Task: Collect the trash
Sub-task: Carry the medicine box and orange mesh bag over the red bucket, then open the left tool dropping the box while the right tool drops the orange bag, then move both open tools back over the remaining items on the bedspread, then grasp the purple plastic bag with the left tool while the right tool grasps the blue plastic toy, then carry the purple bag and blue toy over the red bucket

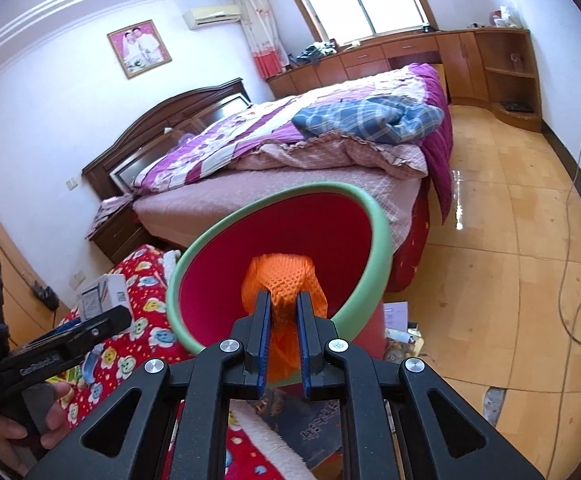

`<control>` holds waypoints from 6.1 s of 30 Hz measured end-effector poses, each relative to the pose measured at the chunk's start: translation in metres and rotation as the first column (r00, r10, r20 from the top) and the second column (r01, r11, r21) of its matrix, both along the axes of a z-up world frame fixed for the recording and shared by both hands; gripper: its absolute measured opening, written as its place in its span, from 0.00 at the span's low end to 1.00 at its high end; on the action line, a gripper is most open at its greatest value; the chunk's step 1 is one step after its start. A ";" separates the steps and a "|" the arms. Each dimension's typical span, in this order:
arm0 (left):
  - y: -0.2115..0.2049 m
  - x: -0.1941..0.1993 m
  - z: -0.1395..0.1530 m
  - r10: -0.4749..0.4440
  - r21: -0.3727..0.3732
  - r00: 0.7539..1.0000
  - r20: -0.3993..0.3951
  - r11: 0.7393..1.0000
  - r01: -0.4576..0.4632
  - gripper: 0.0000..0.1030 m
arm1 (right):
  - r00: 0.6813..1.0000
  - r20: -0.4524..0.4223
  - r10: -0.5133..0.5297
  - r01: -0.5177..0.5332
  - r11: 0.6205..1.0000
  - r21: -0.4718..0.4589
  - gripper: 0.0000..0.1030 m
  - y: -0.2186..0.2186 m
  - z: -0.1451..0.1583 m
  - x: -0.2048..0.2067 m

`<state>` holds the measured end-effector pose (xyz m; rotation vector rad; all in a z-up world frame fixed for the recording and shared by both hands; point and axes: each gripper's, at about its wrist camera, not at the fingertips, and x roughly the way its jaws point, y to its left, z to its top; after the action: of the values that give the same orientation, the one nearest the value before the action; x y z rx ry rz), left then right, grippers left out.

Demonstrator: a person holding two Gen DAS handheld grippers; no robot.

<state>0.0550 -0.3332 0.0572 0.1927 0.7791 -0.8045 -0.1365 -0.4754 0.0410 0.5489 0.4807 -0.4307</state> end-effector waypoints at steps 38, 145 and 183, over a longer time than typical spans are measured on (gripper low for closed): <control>0.008 0.020 -0.002 0.070 -0.006 0.996 -0.048 0.998 -0.070 0.91 | 0.997 -0.044 0.065 -0.064 0.998 0.028 0.23 -0.019 -0.021 0.049; 0.374 0.122 -0.058 0.720 0.059 0.680 -0.135 0.691 -0.720 0.67 | 0.836 -0.199 0.511 -0.520 0.854 0.005 0.73 0.206 -0.020 0.158; 0.325 0.069 -0.038 0.606 -0.015 0.793 -0.068 0.794 -0.608 0.67 | 0.821 -0.208 0.532 -0.541 0.841 0.016 0.14 0.223 -0.031 0.187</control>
<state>0.1242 -0.0087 0.0190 -0.1206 0.8181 -0.2060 0.0506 -0.2527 0.0098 0.3031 0.7966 0.0504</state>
